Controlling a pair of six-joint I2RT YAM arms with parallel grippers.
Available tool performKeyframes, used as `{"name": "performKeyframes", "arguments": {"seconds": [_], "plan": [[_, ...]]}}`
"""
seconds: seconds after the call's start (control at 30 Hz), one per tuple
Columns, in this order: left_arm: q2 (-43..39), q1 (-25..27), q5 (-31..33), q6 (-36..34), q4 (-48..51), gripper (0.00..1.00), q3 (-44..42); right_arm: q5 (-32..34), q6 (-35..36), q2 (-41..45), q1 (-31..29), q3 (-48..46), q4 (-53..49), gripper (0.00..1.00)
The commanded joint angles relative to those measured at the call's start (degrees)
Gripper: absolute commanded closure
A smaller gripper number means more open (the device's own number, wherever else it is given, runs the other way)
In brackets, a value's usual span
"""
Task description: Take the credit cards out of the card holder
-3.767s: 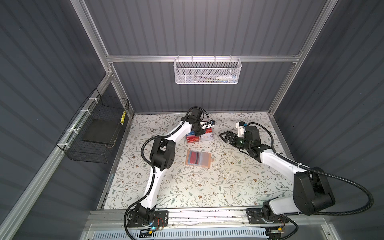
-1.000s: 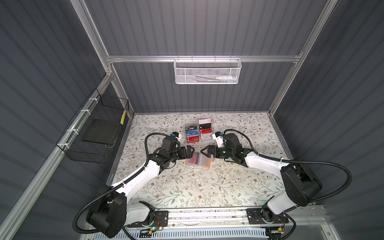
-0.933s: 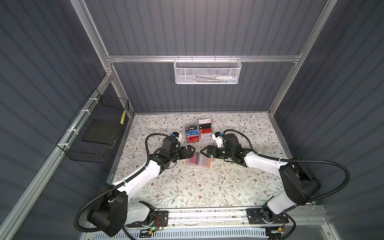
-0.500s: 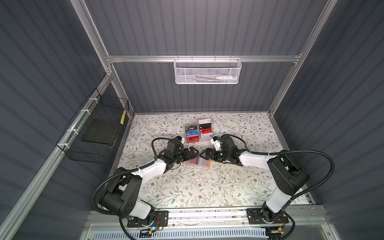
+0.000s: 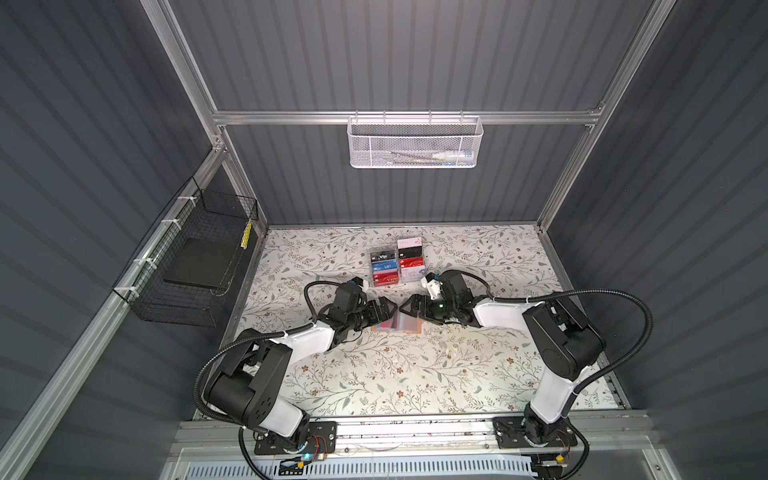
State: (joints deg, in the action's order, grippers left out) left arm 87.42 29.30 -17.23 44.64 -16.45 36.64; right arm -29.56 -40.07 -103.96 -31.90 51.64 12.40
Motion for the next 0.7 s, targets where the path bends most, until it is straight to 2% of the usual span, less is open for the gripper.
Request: {"name": "performKeyframes", "arguments": {"seconds": [0.0,0.4,0.67], "plan": [[1.04,-0.22,-2.99,1.83,-3.64,0.0,-0.81,1.11,0.48,-1.98,0.36,1.1,-1.35,0.01],[3.85,-0.21,-4.08,4.96,-8.67,0.0,-2.47,-1.13,-1.91,-1.67,0.87,-0.17,1.73,0.01],[1.93,-0.23,-2.83,4.7,-7.34,0.0,-3.27,-1.97,-2.64,-1.59,1.23,-0.74,2.71,0.01]]}}
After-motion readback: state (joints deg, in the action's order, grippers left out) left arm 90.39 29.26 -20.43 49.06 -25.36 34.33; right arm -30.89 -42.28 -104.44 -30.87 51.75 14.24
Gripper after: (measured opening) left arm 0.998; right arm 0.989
